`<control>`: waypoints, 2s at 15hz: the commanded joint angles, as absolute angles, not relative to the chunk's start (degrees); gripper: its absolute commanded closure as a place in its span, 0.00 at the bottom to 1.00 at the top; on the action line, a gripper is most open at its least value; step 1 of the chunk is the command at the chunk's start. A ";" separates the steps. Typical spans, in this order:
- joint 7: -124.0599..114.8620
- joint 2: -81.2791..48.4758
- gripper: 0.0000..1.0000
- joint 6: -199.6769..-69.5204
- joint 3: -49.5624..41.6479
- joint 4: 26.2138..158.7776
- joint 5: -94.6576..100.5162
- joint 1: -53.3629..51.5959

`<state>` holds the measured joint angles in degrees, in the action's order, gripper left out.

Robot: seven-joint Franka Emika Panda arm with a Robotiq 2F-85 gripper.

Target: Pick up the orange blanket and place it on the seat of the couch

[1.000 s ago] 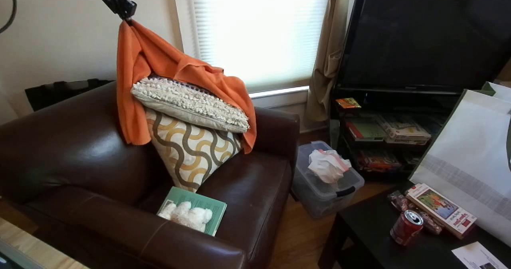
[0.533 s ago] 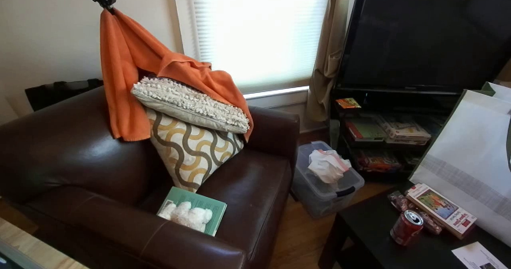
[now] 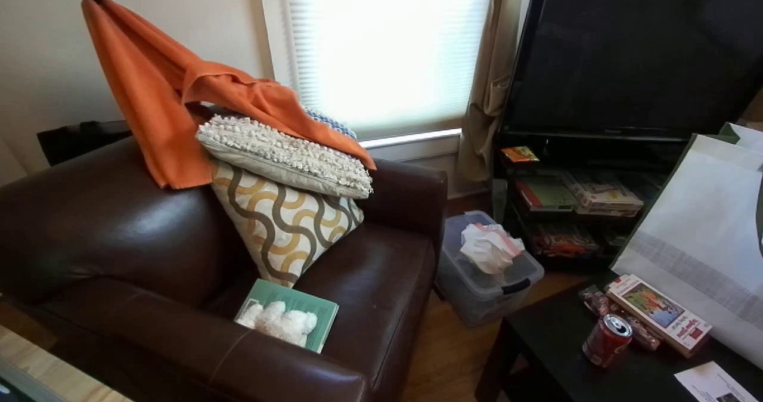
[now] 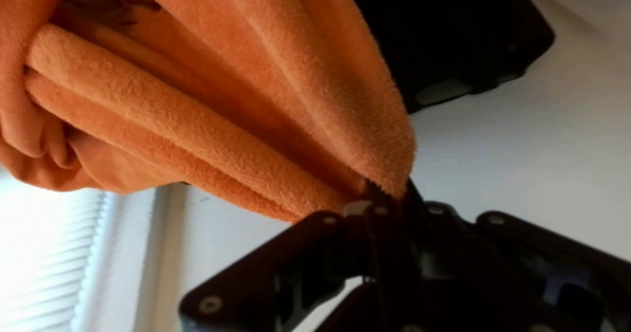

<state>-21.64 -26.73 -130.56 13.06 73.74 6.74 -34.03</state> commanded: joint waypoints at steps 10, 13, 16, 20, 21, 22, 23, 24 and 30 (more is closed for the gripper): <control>-45.37 -4.77 0.98 -129.48 6.31 96.03 20.50 -37.94; -54.86 1.58 0.98 -128.97 8.34 104.53 22.09 -34.52; -51.87 -1.88 0.93 -129.33 11.16 100.55 20.70 -31.57; -52.88 -0.19 0.93 -129.41 11.83 102.65 20.62 -30.95; -52.37 -0.02 0.98 -127.41 11.68 103.17 19.96 -30.79; -54.55 1.51 0.98 -123.26 11.81 105.40 21.39 -29.77; -55.16 3.77 0.98 -121.99 12.21 109.03 19.94 -28.00; -55.46 6.17 0.98 -120.30 12.69 112.63 19.01 -26.34; -63.51 20.01 0.98 -108.25 15.25 128.87 16.00 -18.90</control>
<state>-59.48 10.27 -113.29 12.88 119.52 18.31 -22.35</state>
